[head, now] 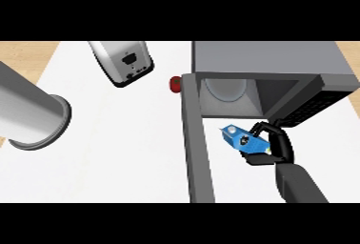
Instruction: Pick up the milk, place it into the microwave and close the microwave
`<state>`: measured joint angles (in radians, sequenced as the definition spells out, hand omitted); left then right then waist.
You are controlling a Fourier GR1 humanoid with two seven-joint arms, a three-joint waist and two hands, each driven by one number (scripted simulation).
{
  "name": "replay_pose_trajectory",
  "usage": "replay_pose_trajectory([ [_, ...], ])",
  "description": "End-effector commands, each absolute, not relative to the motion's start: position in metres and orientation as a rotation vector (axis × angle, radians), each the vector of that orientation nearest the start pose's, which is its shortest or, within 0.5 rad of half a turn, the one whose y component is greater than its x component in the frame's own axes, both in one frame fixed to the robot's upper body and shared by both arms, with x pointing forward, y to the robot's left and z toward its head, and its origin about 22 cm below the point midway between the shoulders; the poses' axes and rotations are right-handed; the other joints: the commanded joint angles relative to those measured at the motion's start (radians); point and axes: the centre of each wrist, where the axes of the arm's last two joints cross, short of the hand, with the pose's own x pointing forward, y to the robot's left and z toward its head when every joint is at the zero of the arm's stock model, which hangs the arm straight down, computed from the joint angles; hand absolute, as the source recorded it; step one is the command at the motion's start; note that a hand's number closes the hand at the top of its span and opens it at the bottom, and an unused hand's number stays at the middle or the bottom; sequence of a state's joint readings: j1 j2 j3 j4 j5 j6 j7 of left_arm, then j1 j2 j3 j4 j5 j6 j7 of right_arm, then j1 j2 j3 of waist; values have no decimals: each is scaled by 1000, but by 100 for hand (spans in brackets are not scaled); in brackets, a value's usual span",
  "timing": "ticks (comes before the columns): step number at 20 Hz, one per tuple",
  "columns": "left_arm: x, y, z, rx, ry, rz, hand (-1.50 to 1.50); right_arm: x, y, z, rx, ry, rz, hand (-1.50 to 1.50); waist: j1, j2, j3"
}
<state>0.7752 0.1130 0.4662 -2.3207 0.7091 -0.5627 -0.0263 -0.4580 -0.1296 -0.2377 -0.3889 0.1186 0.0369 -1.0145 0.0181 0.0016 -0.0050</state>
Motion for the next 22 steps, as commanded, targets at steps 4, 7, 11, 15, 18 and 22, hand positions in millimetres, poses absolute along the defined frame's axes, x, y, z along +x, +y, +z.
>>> replay_pose_trajectory([
  [4, 32, 337, 130, -192, -1911, 68, -150, 339, -250, -92, -55, -1901, 186, 150, 11, 2, 7],
  [7, 36, 334, 127, -184, -1902, 74, -150, 361, -253, -69, -83, -1896, 217, 150, 18, 5, 7],
  [11, 44, 341, 121, -162, -1924, 61, -150, 379, -258, -50, -127, -1875, 234, 150, 33, 13, 8],
  [15, 44, 344, 124, -198, -1928, 29, -150, 390, -258, -37, -161, -1856, 247, 150, 51, 16, 9],
  [18, 49, 355, 118, -214, -1920, 17, -150, 403, -255, -20, -174, -1834, 244, 150, 55, 17, 7],
  [22, 53, 348, 125, -222, -1951, -18, -150, 408, -262, -12, -242, -1840, 256, 150, 82, 27, 10],
])
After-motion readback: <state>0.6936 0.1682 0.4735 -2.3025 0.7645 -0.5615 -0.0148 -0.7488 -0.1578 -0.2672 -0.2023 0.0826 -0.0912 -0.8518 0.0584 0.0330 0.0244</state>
